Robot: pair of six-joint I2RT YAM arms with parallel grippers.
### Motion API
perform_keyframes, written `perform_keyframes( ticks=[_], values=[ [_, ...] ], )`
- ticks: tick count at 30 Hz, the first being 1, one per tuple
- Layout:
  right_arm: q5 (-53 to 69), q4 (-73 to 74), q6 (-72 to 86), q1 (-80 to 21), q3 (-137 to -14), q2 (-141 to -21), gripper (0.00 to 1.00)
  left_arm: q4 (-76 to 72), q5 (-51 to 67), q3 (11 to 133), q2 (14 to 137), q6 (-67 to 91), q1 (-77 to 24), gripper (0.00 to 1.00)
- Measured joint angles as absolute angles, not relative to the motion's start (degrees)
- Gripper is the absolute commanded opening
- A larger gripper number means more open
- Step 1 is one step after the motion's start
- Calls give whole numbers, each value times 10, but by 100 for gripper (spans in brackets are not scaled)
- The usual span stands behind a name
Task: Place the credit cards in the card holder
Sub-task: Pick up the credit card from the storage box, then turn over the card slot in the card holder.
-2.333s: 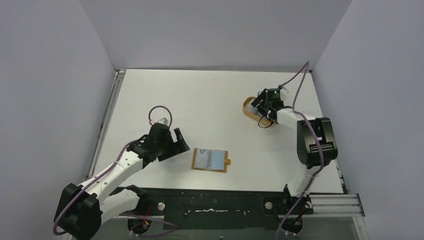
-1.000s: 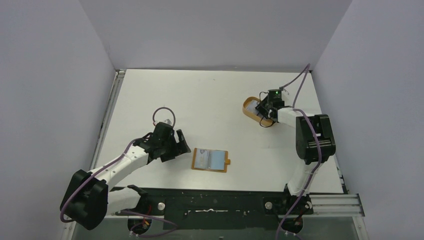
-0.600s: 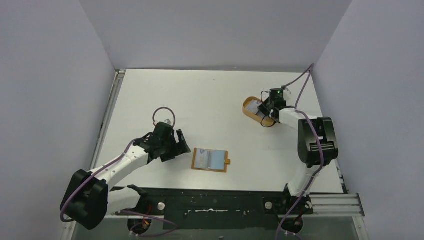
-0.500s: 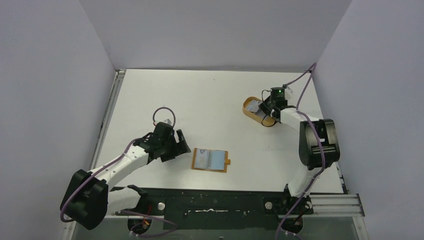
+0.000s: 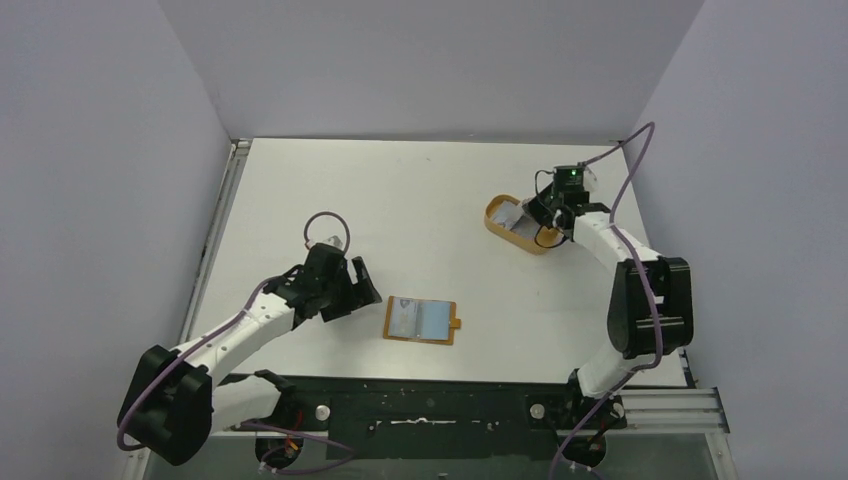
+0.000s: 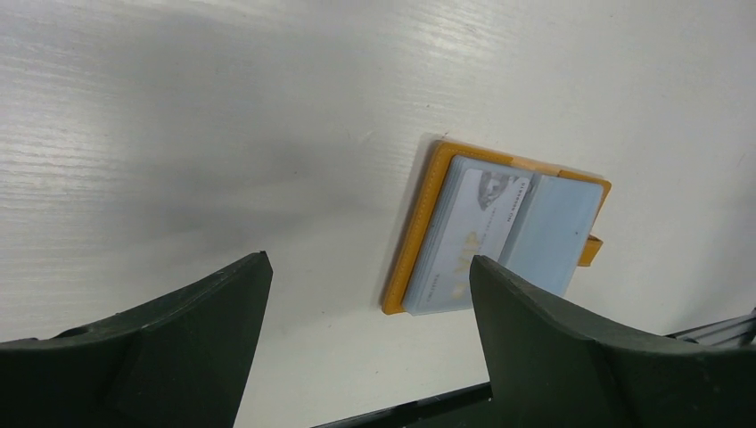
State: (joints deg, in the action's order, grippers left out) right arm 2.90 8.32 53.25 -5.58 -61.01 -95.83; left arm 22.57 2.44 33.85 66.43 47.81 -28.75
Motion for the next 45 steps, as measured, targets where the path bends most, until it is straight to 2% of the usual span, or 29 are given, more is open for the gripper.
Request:
perform_keyframes(
  ticks=[5, 11, 18, 20, 24, 28, 31, 36, 45],
  values=[
    [112, 132, 568, -41, -652, -893, 0, 229, 21, 347, 647, 478, -287, 81],
    [246, 156, 606, -38, -655, -776, 0, 236, 17, 353, 618, 475, -284, 97],
    [346, 195, 600, -61, -656, -672, 0, 247, 5, 353, 587, 489, -282, 97],
    [332, 246, 563, -96, -670, -654, 0, 244, 7, 349, 580, 492, -280, 97],
    [249, 329, 469, -228, -683, -628, 0, 238, 11, 322, 557, 491, -289, 90],
    [165, 361, 416, -369, -615, -593, 0, 241, -4, 317, 572, 488, -345, 89],
    [118, 365, 412, -392, -530, -566, 0, 247, -26, 322, 607, 489, -395, 88],
    [61, 362, 422, -392, -430, -550, 0, 246, -39, 323, 655, 494, -428, 80],
    [8, 344, 421, -392, -411, -529, 0, 261, -78, 412, 701, 465, -484, 81]
  ],
)
